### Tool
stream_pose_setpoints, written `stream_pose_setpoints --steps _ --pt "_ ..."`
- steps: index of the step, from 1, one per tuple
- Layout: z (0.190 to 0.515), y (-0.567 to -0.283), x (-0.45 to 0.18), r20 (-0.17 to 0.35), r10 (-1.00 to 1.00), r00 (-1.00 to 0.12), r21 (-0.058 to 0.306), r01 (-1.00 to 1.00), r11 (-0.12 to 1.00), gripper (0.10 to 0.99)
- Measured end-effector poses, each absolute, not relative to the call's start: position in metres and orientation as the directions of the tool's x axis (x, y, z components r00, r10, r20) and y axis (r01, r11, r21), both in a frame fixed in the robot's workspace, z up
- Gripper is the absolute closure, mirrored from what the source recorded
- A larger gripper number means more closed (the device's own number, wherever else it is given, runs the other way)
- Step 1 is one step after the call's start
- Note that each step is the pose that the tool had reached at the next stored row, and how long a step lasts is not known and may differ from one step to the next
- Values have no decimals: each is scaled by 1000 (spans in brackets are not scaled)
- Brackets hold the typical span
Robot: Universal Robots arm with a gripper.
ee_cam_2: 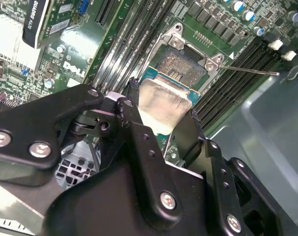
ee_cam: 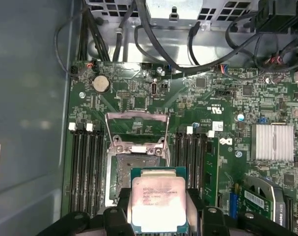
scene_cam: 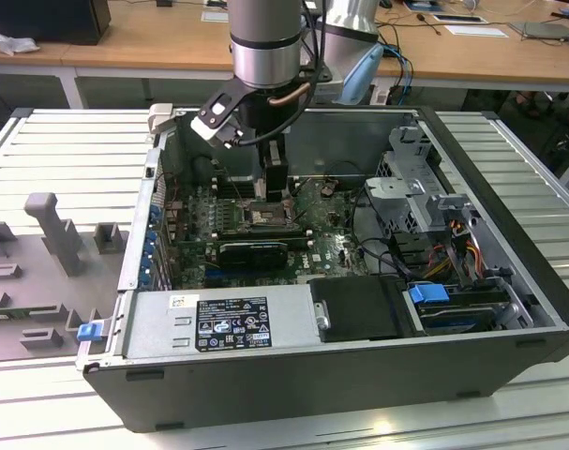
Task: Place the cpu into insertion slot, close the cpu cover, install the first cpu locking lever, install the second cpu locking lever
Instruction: 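Place the cpu into insertion slot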
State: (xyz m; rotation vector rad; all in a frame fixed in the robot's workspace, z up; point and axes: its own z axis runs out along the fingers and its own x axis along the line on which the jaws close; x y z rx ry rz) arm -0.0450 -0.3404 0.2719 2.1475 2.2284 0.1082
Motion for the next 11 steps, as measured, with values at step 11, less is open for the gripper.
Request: stream_pose_setpoints --steps 11 --pt "249 -339 -45 16 1000 -17 82 997 16 557"
